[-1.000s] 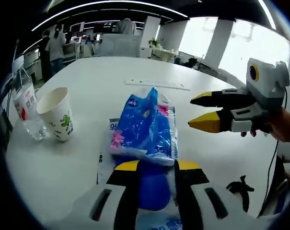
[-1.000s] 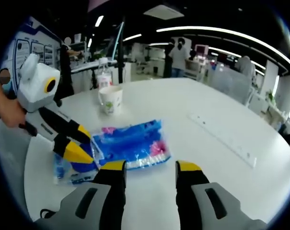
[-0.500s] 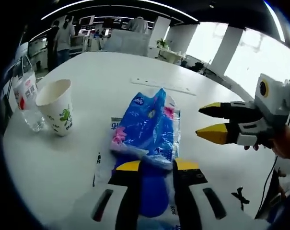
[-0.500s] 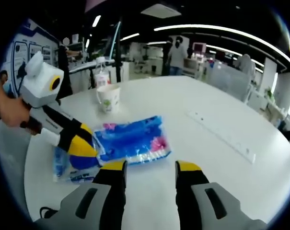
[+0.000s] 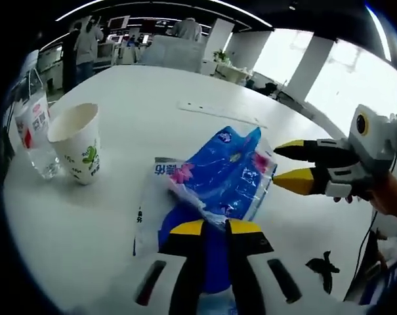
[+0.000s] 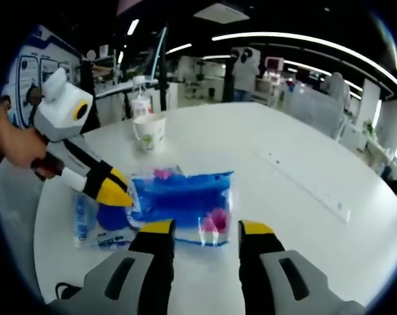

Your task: Arrange the tabletop items into an orderly group along one side of the table until the central work area is clear of visible clutter.

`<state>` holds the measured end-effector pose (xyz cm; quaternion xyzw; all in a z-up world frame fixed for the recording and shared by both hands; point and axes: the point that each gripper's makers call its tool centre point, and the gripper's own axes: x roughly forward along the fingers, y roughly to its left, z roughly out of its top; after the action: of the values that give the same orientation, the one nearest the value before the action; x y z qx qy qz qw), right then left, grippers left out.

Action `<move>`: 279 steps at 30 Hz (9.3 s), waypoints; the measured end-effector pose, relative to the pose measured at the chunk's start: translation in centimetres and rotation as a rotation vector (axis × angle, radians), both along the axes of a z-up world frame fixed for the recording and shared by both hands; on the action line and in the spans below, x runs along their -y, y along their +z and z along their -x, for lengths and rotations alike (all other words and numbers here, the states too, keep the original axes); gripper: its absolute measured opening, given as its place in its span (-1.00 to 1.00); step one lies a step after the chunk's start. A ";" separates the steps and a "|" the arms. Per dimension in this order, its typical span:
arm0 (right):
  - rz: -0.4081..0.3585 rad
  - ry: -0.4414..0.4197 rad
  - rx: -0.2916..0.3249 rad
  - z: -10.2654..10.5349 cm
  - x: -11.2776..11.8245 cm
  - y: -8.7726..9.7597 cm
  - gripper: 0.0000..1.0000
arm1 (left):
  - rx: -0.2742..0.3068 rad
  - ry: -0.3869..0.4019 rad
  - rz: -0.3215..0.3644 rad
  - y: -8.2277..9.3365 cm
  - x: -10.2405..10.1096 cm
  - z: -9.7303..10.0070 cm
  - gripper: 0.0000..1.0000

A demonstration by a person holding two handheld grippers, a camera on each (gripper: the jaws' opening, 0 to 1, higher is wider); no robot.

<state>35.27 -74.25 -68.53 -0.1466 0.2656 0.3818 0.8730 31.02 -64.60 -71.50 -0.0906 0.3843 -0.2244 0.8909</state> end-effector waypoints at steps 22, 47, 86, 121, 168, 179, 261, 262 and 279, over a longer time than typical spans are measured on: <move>0.056 -0.023 -0.048 0.9 1.2 -0.9 -0.98 | 0.026 -0.054 -0.053 0.7 -0.5 -0.2 -0.95; 0.047 -0.077 -0.027 1.1 3.7 1.6 -1.00 | 0.070 -0.107 -0.057 3.6 1.6 -0.9 -0.97; 0.032 -0.224 -0.012 3.4 11.9 4.2 -1.00 | 0.111 -0.272 -0.064 5.8 9.9 0.0 -0.96; 0.001 -0.323 -0.053 4.3 16.7 2.7 -1.00 | 0.101 -0.355 -0.082 5.1 14.6 -0.6 -0.96; 0.018 -0.369 -0.133 2.6 19.6 -3.1 -0.97 | 0.025 -0.411 -0.119 -0.2 17.5 -2.6 -0.95; 0.015 -0.372 -0.145 2.4 19.1 -3.7 -0.96 | 0.030 -0.410 -0.136 -0.5 17.1 -3.3 -0.94; -0.057 -0.360 0.022 2.0 17.1 2.3 0.85 | 0.183 -0.347 -0.237 4.1 12.7 -3.2 0.97; -0.057 -0.359 0.022 2.0 17.1 2.4 0.87 | 0.200 -0.354 -0.242 4.4 12.5 -3.1 0.97; -0.016 -0.305 0.046 3.1 15.6 4.5 0.99 | 0.217 -0.384 -0.264 6.6 10.2 -1.5 0.97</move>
<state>32.19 -89.84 -64.02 -0.1064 0.2615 0.2433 0.9280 32.49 -74.81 -64.87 0.1256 0.3225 -0.3459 0.8721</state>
